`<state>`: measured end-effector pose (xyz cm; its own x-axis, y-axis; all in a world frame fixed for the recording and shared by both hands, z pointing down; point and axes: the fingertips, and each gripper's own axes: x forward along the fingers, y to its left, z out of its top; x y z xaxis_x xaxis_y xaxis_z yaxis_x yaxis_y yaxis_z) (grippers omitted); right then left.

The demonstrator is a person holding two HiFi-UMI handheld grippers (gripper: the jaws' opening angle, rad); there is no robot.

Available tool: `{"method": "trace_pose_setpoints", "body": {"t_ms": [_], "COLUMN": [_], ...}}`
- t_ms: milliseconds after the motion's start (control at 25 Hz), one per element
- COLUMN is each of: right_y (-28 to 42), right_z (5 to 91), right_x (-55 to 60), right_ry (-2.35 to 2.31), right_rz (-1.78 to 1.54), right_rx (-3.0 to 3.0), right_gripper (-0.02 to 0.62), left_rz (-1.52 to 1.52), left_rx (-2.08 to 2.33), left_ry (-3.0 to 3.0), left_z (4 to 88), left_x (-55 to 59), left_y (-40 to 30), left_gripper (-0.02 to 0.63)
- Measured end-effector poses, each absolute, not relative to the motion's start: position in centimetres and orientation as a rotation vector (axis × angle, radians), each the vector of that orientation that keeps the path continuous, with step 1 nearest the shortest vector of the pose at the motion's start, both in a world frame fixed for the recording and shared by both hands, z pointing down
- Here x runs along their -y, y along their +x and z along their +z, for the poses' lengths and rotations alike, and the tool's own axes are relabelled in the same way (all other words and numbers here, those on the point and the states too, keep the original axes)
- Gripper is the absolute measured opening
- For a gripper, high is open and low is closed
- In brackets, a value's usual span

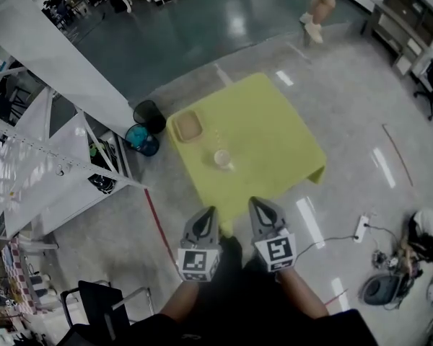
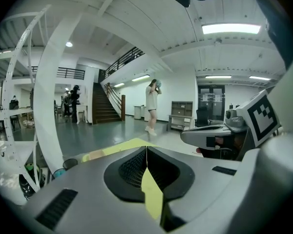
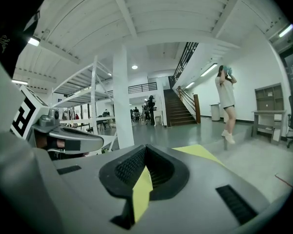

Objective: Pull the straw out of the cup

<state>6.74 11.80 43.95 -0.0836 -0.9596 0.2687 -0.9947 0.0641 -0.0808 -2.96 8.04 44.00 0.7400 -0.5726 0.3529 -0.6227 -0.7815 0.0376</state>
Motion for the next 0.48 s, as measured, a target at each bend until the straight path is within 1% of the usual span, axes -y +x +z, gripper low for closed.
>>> {"method": "trace_pose_setpoints", "body": {"t_ms": [280, 480], "right_y": [4.7, 4.0], "right_z": [44.0, 44.5], "right_x": [-3.1, 0.3], "right_ry": [1.948, 1.927], "right_rz": [0.339, 0.361], "right_rx": [2.11, 2.058], "right_gripper": [0.017, 0.017], "left_rz": [0.484, 0.466], "left_rx": [0.828, 0.792], "left_ry": [2.803, 2.796], "left_z": [44.6, 45.4], "left_x": [-0.2, 4.3], "left_y": [-3.7, -4.5], "left_gripper": [0.046, 0.046]}}
